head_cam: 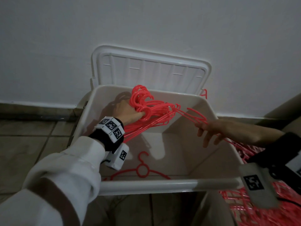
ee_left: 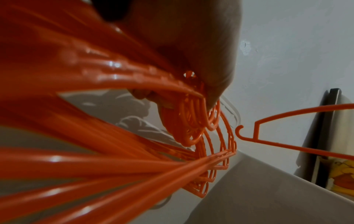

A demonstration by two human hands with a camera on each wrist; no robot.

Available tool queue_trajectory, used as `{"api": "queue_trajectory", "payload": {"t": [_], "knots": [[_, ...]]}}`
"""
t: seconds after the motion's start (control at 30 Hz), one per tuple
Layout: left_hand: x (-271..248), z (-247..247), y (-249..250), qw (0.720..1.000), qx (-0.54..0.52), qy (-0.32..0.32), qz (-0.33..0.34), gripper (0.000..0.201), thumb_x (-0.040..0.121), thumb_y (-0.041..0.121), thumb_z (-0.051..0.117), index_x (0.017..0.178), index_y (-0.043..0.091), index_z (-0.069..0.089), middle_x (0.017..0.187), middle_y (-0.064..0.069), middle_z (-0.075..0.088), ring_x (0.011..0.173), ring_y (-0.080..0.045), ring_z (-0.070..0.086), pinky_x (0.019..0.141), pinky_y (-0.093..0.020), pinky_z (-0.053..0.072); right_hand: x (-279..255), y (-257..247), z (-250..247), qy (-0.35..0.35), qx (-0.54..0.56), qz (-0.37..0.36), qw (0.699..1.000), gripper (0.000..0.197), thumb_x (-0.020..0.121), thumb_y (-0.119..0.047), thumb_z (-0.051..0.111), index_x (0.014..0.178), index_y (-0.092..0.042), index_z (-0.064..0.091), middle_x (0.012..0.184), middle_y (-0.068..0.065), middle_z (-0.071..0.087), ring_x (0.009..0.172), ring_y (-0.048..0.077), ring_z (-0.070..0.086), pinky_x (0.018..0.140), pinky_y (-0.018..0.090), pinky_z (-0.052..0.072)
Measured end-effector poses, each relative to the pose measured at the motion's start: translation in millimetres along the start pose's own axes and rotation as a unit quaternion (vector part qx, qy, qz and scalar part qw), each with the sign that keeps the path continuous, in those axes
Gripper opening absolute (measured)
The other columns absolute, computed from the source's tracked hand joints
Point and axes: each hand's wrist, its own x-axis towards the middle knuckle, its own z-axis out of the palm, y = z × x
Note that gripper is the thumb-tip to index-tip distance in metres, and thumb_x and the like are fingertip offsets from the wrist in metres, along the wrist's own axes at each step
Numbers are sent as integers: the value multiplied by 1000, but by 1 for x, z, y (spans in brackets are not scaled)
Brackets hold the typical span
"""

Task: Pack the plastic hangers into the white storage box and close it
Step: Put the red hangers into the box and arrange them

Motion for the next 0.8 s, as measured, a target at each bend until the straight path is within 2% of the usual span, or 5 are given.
{"api": "queue_trajectory", "payload": {"t": [0.1, 0.27, 0.6, 0.67, 0.8], "knots": [[-1, 0, 2, 1000, -3, -1, 10, 53, 63, 58, 57, 97, 20, 70, 99, -7, 70, 93, -29, 64, 82, -33, 51, -9, 6, 0, 49, -36, -20, 998, 27, 99, -26, 36, 109, -11, 56, 101, 4, 61, 79, 8, 63, 70, 20, 45], [-4, 0, 5, 1000, 1, -4, 21, 59, 59, 60, 50, 97, 20, 70, 101, -7, 69, 92, -30, 64, 83, -34, 50, -6, 19, 8, 222, -23, -102, 970, 33, 98, -21, 39, 116, 4, 52, 110, 18, 56, 83, 19, 58, 62, 11, 41], [-3, -1, 1, 1000, 13, -3, 13, 35, 74, 45, 67, 97, 19, 69, 102, -10, 69, 93, -30, 63, 84, -34, 50, 52, -21, 45, 131, -118, -98, 979, 24, 95, -19, 50, 111, -1, 51, 117, 16, 62, 110, 29, 57, 81, 24, 37], [-1, -2, 0, 1000, 15, -4, 10, 35, 75, 46, 68, 97, 19, 69, 101, -10, 70, 93, -30, 63, 86, -35, 50, 62, -24, 42, 168, -135, -79, 973, 17, 93, -19, 53, 95, -3, 57, 107, 20, 65, 102, 32, 60, 68, 27, 33], [1, 1, 1, 1000, 5, -6, 10, 37, 73, 45, 68, 99, 19, 70, 101, -8, 70, 94, -29, 64, 87, -37, 51, 75, -14, 30, 275, -138, -80, 948, 23, 89, -30, 59, 75, -13, 67, 81, 10, 73, 84, 26, 68, 78, 35, 51]]}}
